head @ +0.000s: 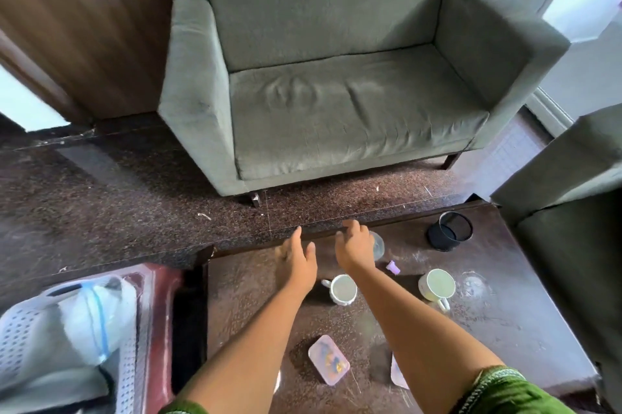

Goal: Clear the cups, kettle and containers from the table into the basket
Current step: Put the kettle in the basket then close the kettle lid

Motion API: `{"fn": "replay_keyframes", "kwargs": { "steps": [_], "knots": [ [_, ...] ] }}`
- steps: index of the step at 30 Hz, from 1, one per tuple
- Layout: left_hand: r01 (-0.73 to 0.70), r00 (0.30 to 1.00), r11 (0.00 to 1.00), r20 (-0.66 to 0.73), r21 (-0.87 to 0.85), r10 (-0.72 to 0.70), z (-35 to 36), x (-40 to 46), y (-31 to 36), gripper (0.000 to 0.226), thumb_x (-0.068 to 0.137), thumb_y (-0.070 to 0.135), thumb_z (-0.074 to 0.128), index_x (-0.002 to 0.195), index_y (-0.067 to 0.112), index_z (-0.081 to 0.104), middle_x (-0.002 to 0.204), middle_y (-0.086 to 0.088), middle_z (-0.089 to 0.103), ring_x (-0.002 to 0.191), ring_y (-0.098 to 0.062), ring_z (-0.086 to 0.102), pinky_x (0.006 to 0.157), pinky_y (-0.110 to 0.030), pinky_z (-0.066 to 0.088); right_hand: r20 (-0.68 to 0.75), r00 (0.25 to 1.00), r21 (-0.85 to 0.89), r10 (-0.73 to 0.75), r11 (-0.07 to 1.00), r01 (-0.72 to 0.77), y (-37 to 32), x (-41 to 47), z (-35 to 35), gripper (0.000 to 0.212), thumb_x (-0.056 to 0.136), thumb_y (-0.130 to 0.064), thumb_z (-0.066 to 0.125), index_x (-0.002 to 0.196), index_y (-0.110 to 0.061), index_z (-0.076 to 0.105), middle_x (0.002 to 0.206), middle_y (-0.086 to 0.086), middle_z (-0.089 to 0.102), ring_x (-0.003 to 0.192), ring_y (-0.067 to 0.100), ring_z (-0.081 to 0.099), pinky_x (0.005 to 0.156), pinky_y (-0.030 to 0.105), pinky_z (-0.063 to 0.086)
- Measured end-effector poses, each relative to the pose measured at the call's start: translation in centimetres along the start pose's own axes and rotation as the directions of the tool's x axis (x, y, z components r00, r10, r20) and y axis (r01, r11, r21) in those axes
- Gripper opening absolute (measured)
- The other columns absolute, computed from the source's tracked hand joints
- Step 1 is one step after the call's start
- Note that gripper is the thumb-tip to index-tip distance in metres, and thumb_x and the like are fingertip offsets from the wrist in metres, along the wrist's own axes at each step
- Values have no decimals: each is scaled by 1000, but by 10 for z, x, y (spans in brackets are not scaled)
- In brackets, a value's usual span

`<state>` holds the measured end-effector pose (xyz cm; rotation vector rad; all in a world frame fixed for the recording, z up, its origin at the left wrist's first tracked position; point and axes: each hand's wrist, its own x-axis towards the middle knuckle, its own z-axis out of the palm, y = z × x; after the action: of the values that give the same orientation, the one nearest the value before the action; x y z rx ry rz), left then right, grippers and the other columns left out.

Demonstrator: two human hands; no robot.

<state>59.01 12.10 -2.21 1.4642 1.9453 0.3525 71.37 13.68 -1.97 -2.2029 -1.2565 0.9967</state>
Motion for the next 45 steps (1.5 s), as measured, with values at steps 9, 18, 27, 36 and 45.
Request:
{"fn": "replay_keyframes", "kwargs": {
  "steps": [9, 18, 27, 36, 45],
  "knots": [
    [55, 934, 998, -355, 15, -46, -129, -58, -80, 51, 97, 33, 47, 142, 11, 39, 137, -10, 54, 127, -32, 44, 103, -38, 34, 253, 935, 27, -248, 968, 250, -118, -115, 80, 36, 95, -27, 50, 128, -12, 50, 130, 15, 49, 125, 32, 40, 105, 38, 32],
    [-1, 784, 999, -620, 38, 25, -245, -145, -200, 47, 83, 35, 46, 119, 7, 58, 104, -12, 67, 93, -36, 61, 78, -41, 52, 411, 845, 29, -342, 931, 363, -207, -242, 179, 39, 94, -32, 54, 124, -7, 55, 125, 20, 53, 118, 37, 51, 103, 38, 40],
    [234, 735, 956, -611, -179, -294, -295, -224, -333, 65, 83, 29, 68, 135, 1, 42, 137, -20, 45, 128, -39, 40, 106, -47, 34, 559, 794, -68, -239, 941, 332, -222, -330, 252, 56, 90, -63, 45, 107, -13, 64, 102, 6, 64, 105, 27, 59, 87, 32, 43],
    [314, 877, 748, -123, -585, -464, -291, -215, -381, 82, 75, 18, 78, 141, 9, 30, 145, -7, 45, 133, -22, 44, 111, -32, 36, 650, 744, -197, -157, 910, 364, -215, -340, 264, 60, 76, -65, 65, 112, -18, 58, 102, 3, 62, 88, 17, 60, 70, 25, 45],
    [306, 886, 740, -105, -600, -451, -279, -196, -399, 70, 80, 16, 75, 139, 9, 37, 147, -5, 44, 136, -19, 43, 111, -34, 36, 662, 726, -292, -185, 828, 478, -210, -333, 278, 32, 87, -12, 62, 118, -7, 58, 99, 9, 59, 88, 22, 56, 73, 23, 44]
  ]
}}
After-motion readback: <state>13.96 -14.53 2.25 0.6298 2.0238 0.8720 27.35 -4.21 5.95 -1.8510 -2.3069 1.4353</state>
